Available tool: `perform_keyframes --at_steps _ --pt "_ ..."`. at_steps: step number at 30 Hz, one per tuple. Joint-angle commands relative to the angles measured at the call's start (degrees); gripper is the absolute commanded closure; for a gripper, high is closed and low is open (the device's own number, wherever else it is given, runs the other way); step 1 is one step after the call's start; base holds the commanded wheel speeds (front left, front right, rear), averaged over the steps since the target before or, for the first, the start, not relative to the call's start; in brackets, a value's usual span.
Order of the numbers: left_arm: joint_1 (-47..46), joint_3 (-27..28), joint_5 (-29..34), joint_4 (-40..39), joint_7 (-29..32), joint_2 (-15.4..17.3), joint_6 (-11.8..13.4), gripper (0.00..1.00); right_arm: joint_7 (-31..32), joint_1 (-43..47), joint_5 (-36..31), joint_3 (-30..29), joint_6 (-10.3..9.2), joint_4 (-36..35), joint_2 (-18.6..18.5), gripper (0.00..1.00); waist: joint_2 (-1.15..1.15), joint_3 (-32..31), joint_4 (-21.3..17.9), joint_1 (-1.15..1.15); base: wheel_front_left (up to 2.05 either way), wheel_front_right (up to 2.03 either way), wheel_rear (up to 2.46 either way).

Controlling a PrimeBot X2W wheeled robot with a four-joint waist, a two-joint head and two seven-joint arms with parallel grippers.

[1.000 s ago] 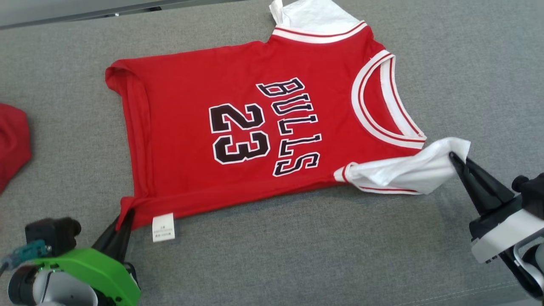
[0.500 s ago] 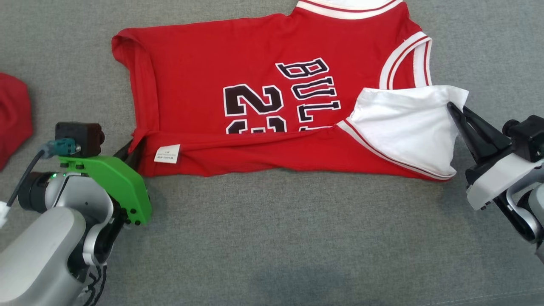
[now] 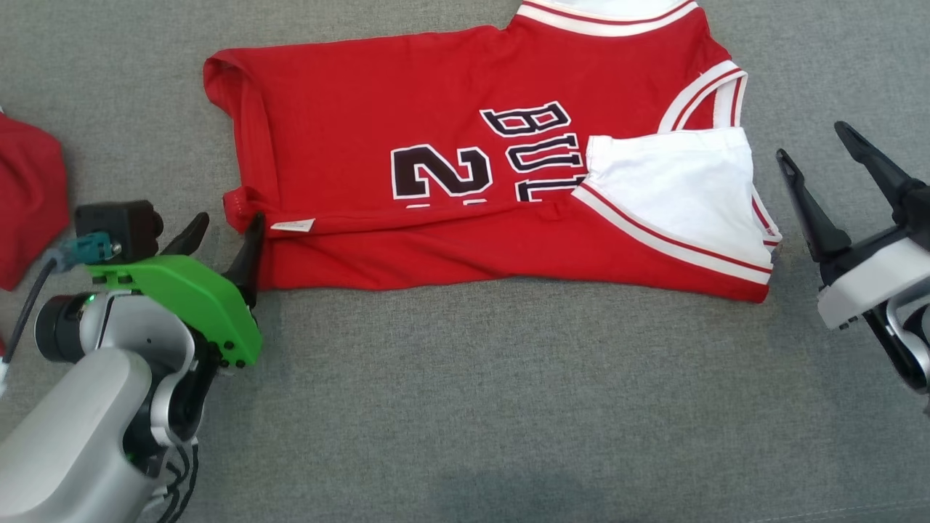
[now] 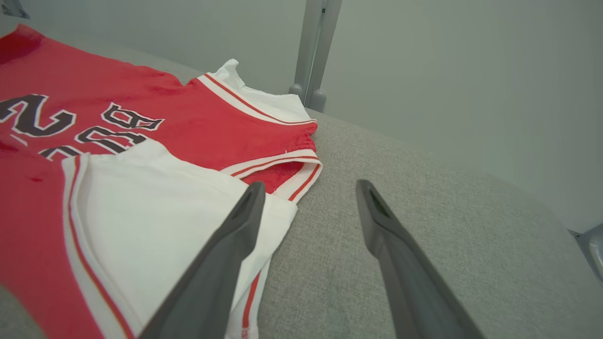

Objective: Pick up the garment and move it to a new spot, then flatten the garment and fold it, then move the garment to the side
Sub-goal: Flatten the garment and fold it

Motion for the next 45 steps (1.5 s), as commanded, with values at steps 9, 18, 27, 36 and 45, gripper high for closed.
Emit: perform_keyframes --at_steps 9,18,27,36,45 --pt "16.9 6.9 -5.5 -14.7 -6.9 5.0 5.6 0.0 4.8 16.4 1.0 -8.0 -0.09 -12.0 2.5 0.0 0.15 0.0 -0.7 0.0 0.0 0.0 0.0" --pt "16.2 6.9 -6.3 -17.3 -6.5 4.1 5.5 0.0 10.9 19.8 0.8 -10.6 -0.09 -15.9 5.1 0.0 0.15 1.4 -1.2 0.0 0.0 0.0 0.0" --pt "14.2 5.5 -7.6 -10.9 -3.9 2.9 4.3 0.0 14.9 15.6 3.3 -7.1 -0.09 -11.5 7.7 0.0 0.15 1.2 -1.1 0.0 0.0 0.0 0.0" --pt "13.7 3.5 -8.8 -5.8 -1.9 1.3 2.0 0.0 17.8 12.3 9.0 -3.3 -0.08 -6.3 7.9 0.0 0.15 0.6 -0.2 0.0 0.0 0.0 0.0" --pt "9.9 1.5 -10.1 -0.7 -0.4 -3.0 -2.1 1.0 18.5 9.5 12.9 -0.2 -0.07 -4.0 6.2 1.0 0.15 0.3 0.8 0.0 0.0 0.0 0.0"
